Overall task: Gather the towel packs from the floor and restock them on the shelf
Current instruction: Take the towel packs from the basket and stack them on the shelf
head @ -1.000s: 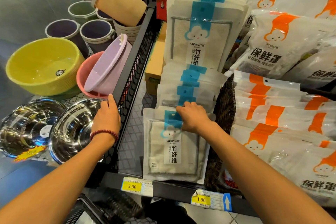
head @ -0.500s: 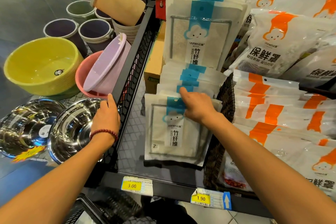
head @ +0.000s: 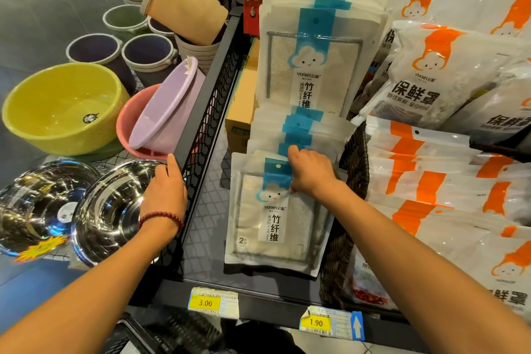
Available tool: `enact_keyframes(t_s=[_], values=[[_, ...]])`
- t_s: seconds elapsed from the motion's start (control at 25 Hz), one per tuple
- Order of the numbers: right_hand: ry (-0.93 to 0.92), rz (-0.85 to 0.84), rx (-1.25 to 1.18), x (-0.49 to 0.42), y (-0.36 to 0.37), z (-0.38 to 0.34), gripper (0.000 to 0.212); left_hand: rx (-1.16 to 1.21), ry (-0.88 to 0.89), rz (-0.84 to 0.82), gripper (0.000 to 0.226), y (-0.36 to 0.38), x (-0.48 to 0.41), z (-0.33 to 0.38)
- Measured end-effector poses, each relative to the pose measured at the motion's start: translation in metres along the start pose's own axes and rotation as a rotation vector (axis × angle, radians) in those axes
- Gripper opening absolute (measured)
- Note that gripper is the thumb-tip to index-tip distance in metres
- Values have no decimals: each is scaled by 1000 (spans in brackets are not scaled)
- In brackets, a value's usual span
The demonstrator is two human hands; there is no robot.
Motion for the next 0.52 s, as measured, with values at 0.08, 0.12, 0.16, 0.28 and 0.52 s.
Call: enact_keyframes(t_s=[0.08,0.12,0.16,0.28,0.52], values=[[27,-28,12,-1,2,0,53,-8,-4,3,56,-1,0,0],[29,-39,30,-1,2,-1,55,-12,-6,2,56,0,0,0],[26,-37,50,-2,2,-2,56,-15,-7,0,55,0,0,0],[-37,23,84,-2,0,-7,52,-12,-9,-5,54,0,0,0],[-104,93,31,-5,-15,-7,36,-12,-9,-6,53,0,-1,0]])
Point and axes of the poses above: each hand's wrist, its own x-axis away from the middle knuckle, its own y-axis out of the palm, z = x × y, the point moved 9 cm from there along -x, towards the middle knuckle, and after that the axes turned 10 degrees about -x, right-handed, at the moved point
